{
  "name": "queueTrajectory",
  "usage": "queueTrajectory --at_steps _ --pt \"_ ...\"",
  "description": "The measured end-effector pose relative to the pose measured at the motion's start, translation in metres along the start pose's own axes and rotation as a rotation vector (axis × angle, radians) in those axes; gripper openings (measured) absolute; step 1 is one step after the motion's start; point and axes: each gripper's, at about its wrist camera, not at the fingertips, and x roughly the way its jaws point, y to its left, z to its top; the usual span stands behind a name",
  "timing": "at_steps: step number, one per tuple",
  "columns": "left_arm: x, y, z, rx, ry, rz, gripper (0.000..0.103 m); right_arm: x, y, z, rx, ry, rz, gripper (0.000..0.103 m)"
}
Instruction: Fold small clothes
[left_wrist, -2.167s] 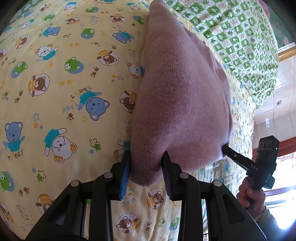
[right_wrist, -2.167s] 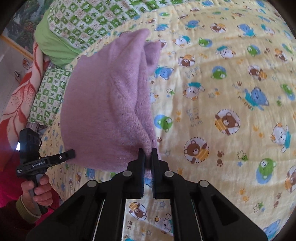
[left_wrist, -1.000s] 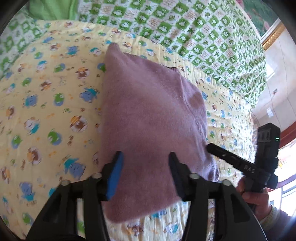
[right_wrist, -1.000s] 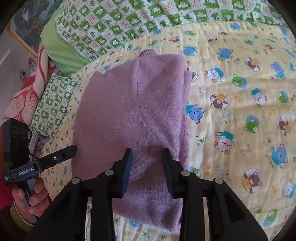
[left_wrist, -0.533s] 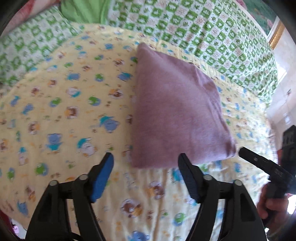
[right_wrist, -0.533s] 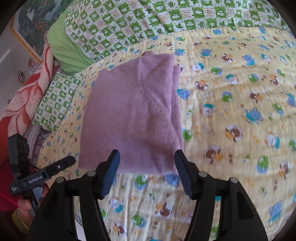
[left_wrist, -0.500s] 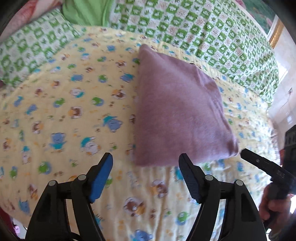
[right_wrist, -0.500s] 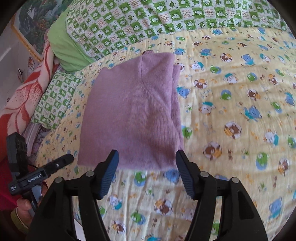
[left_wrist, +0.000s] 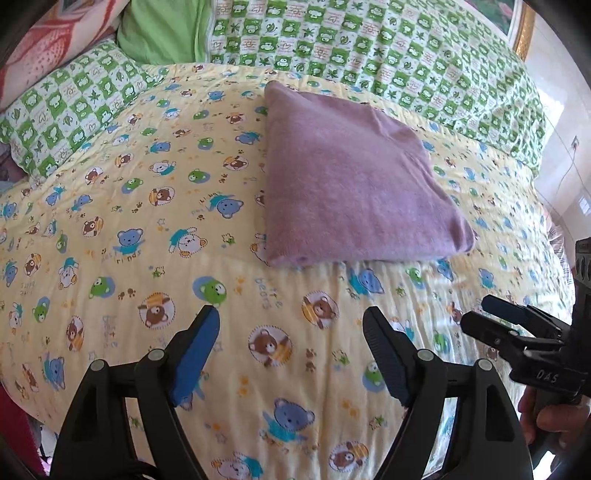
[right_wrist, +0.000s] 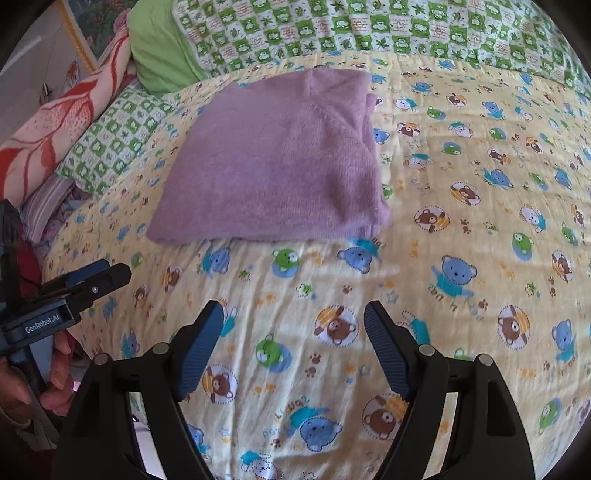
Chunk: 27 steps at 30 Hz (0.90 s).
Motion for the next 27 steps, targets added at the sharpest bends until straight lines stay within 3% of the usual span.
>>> queueTrajectory --at_steps 9,14,27 --pt "-0.023 -0.007 0.011 0.037 -0.085 0.006 0.087 -0.023 0.011 0.004 -0.028 -0.102 0.018 0.080" --pt "-0.031 -0.011 0.018 0.040 -0.122 -0.003 0.090 -0.037 0.015 0.013 -0.043 -0.160 0.029 0.087" --pt "-0.009 -0.014 0.006 0.066 -0.142 0.052 0.093 -0.022 0.014 0.014 -0.085 -0.166 -0.014 0.093"
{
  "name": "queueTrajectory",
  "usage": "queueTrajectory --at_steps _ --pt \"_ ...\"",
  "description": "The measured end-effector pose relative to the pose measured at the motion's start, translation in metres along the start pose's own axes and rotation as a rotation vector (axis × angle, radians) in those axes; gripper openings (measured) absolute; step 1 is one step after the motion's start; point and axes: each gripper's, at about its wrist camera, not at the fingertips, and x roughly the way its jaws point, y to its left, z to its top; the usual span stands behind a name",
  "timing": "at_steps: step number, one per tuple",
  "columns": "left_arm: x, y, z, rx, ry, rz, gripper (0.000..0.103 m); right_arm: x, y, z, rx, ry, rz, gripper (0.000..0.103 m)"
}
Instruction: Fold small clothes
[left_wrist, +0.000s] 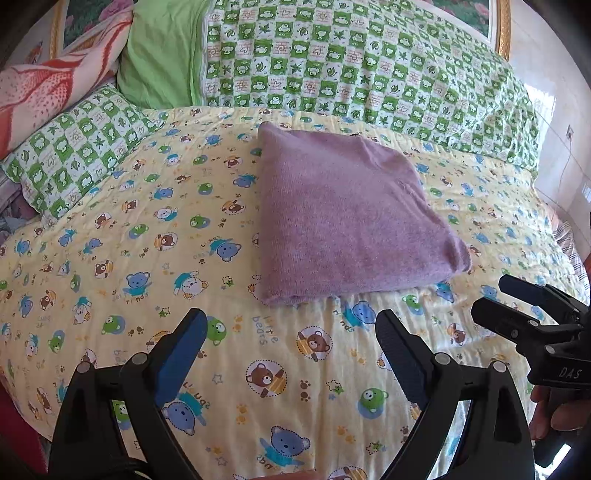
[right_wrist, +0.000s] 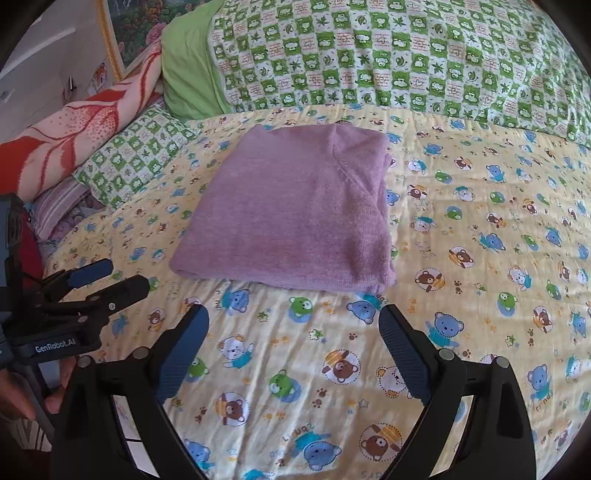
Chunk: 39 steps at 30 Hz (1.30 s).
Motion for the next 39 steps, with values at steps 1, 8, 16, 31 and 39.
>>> queueTrajectory --at_steps 1,8,16,31,39 --pt "0.003 0.000 -0.001 0.002 0.003 0.004 0.093 0.002 -0.001 -0.001 -0.002 -0.009 0.001 0.093" --pt "0.016 0.001 -0.003 0.009 0.013 0.033 0.094 0.016 -0.003 -0.005 -0.023 -0.018 -0.012 0.093" --pt "0.025 0.002 -0.002 0.011 0.021 0.067 0.095 0.025 -0.001 -0.007 -0.040 -0.021 -0.037 0.093" --pt "0.027 0.002 0.004 0.009 0.011 0.091 0.097 0.032 0.004 -0.007 -0.068 -0.024 -0.041 0.093" --pt "0.028 -0.001 0.004 0.021 0.011 0.094 0.097 0.033 0.004 -0.006 -0.074 -0.023 -0.046 0.093"
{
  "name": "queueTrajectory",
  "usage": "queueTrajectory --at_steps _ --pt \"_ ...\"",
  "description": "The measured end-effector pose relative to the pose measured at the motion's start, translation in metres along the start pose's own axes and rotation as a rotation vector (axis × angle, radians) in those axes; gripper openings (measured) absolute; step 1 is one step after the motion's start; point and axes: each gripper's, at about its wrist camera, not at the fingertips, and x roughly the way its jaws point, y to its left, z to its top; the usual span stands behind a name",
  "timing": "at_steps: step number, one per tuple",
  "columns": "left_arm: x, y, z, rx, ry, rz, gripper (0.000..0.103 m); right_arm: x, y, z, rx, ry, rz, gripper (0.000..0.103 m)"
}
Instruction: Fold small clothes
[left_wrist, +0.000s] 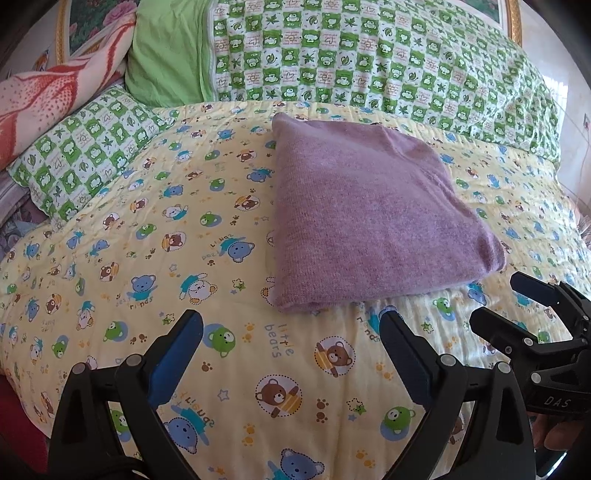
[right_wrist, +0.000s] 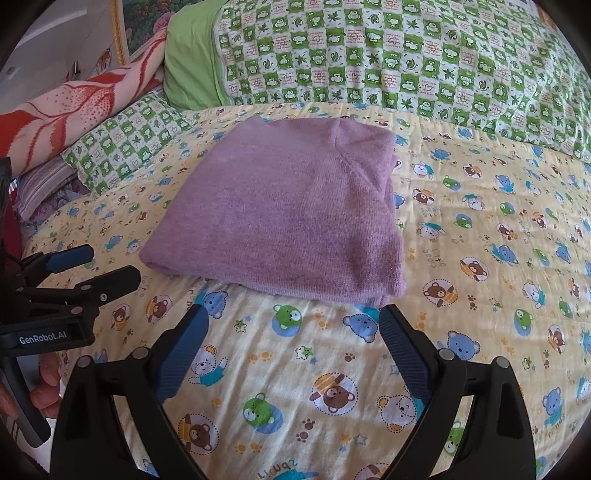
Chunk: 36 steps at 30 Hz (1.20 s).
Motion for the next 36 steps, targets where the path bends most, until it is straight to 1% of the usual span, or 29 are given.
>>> queueTrajectory --at_steps 36 --pt "0.0013 -0.0006 0.0039 -0.001 0.001 0.004 0.097 0.0019 -0.0001 0.0081 0.002 -0.010 0.008 0.093"
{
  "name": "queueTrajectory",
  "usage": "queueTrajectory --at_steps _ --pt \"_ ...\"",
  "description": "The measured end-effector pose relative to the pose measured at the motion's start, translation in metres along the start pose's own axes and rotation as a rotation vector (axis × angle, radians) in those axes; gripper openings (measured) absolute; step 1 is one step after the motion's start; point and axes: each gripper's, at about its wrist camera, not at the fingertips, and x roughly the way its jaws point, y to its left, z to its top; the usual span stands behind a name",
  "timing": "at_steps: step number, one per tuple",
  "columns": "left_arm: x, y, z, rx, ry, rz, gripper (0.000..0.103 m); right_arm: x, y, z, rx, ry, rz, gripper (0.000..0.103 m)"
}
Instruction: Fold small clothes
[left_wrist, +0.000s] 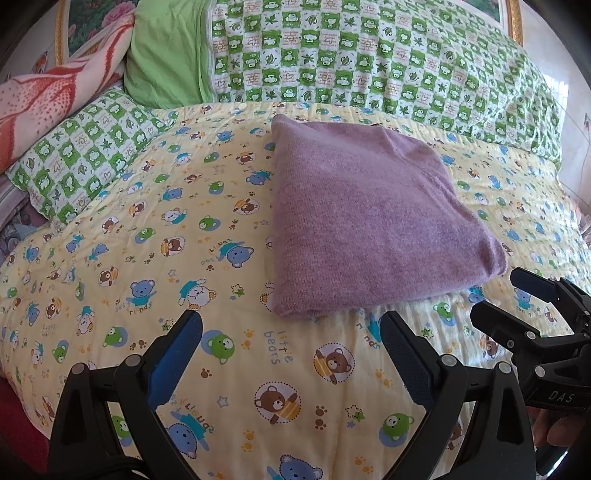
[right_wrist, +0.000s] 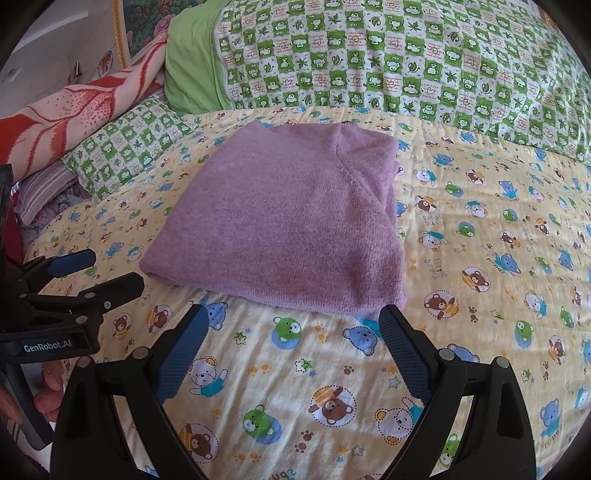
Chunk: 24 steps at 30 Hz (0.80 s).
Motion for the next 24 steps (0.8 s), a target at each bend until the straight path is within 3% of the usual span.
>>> queueTrajectory --at_steps 24 --pt "0.0019 0.0014 -0.0013 0.010 0.009 0.000 0.097 -0.0018 0.0044 -0.0008 0.010 0.006 0.002 0.093"
